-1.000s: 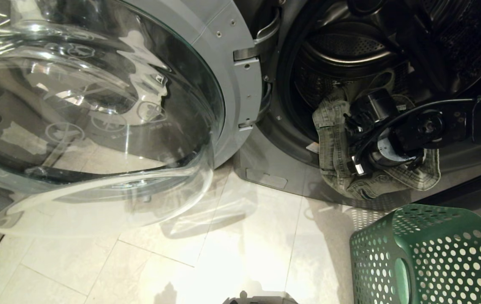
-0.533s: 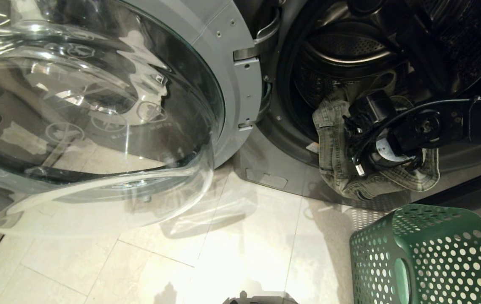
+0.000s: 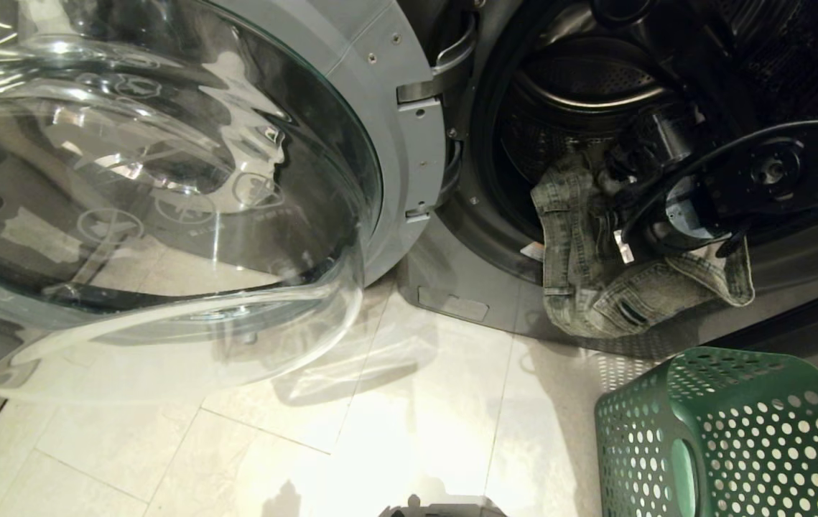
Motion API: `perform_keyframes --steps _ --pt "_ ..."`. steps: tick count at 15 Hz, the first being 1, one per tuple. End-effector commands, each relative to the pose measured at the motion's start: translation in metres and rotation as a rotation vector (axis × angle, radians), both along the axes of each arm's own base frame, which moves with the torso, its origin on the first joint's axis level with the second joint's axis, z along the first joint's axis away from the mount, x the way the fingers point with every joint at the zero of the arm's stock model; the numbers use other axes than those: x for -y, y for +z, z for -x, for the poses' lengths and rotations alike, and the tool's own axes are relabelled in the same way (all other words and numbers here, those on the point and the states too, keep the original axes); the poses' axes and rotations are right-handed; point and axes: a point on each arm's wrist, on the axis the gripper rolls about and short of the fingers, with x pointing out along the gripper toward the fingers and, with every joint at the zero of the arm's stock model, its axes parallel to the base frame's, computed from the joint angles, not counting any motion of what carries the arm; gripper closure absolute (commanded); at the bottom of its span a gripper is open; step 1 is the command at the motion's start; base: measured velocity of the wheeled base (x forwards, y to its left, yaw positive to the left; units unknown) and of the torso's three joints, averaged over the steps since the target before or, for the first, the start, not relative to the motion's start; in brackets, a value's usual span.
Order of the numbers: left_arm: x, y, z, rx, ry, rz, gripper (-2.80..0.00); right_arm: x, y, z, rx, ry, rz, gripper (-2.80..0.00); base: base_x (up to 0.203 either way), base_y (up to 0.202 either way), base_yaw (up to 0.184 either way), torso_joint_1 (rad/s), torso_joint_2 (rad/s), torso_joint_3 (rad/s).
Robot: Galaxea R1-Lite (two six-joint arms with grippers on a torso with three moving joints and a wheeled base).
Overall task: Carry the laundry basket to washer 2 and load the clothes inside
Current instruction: Place the clothes into the washing machine
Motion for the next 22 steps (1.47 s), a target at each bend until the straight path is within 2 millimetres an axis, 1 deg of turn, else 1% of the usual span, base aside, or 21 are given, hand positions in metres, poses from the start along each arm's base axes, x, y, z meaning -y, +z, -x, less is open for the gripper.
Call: perform_keyframes --steps 1,4,7,9,12,15,18,22 --pt "0.000 0.000 0.000 0.000 0.000 0.000 0.00 -0.001 0.016 0.000 0.087 -0.010 -0.021 0.00 0.000 0.000 0.000 0.000 0.00 0.000" --pt "0.000 0.000 0.000 0.000 0.000 0.000 0.00 -0.008 0.028 -0.012 0.262 -0.069 -0.032 0.00 0.000 0.000 0.000 0.000 0.00 0.000" --pt "0.000 0.000 0.000 0.000 0.000 0.000 0.00 -0.018 0.031 -0.030 0.410 -0.141 -0.043 0.00 0.000 0.000 0.000 0.000 0.00 0.000" --pt "0.000 0.000 0.000 0.000 0.000 0.000 0.00 -0.024 0.033 -0.039 0.502 -0.149 -0.074 0.00 0.000 0.000 0.000 0.000 0.00 0.000" --pt "0.000 0.000 0.000 0.000 0.000 0.000 0.00 -0.040 0.037 -0.056 0.644 -0.165 -0.100 0.00 0.000 0.000 0.000 0.000 0.00 0.000" --pt "0.000 0.000 0.000 0.000 0.000 0.000 0.00 -0.047 0.041 -0.066 0.795 -0.162 -0.096 0.00 0.000 0.000 0.000 0.000 0.00 0.000" --pt "0.000 0.000 0.000 0.000 0.000 0.000 0.00 -0.048 0.045 -0.071 0.931 -0.169 -0.056 0.00 0.000 0.000 0.000 0.000 0.00 0.000" --pt "0.000 0.000 0.000 0.000 0.000 0.000 0.00 -0.042 0.062 -0.063 1.093 -0.176 0.045 0.00 0.000 0.000 0.000 0.000 0.00 0.000"
